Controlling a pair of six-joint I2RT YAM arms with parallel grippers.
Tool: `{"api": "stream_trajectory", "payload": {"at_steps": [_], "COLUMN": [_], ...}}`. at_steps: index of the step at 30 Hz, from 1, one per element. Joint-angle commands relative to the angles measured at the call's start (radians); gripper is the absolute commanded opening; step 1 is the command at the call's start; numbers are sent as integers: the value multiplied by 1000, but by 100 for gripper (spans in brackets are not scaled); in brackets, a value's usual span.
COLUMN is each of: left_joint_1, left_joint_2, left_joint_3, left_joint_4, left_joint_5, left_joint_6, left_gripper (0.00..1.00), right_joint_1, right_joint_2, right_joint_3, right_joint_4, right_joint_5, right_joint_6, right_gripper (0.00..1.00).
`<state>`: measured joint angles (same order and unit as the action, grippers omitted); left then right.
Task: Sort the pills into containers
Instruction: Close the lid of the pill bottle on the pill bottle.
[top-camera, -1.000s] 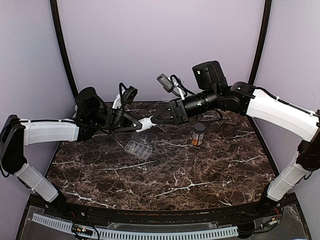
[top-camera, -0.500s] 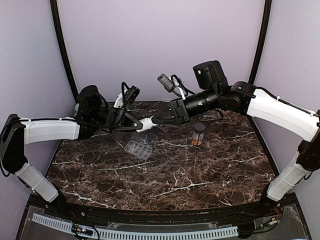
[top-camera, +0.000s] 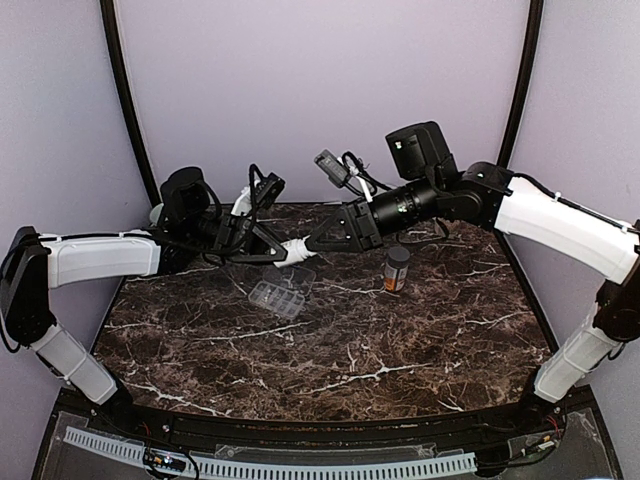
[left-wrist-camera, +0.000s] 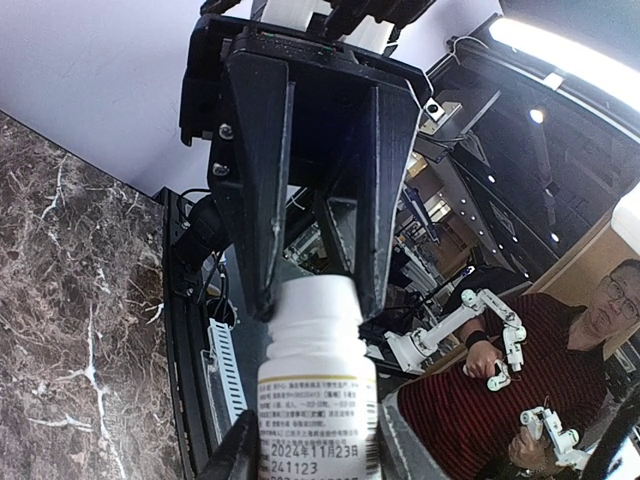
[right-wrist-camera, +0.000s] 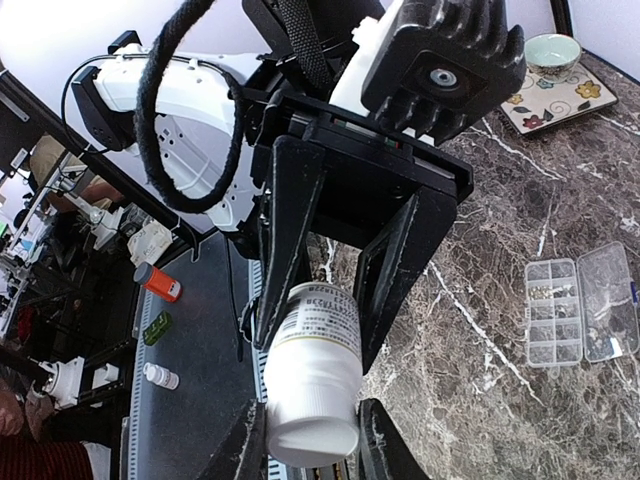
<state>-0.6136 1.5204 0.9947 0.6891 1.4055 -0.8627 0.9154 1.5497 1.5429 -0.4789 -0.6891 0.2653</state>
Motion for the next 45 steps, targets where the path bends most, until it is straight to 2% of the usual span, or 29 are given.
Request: {"api": "stream_trajectory", "payload": {"at_steps": [1,9,24,37,45], "left_joint_1": [-32,-34,-43,-52,-58], "left_joint_2": [-6,-15,21,44,52], "left_joint_3": [58,60,67,71,92], "left_joint_4": [23,17,179,301,309], "left_joint_5": [-110,-148,-154,-162,-171], "left_joint_6": [22,34,-86,-161,-152], "left_gripper": [0,0,0,0,0], "right_joint_1": [46,54,59,61,60], "right_joint_2": [29,29,17,21,33], "right_joint_3": [4,2,-33,-64,-69], "right_joint_4": [27,38,58,116,145], "right_joint_5": [28,57,88,39,13], "right_joint_6": [-26,-31,-48,1,52], "right_gripper": [5,4,4,3,3]}}
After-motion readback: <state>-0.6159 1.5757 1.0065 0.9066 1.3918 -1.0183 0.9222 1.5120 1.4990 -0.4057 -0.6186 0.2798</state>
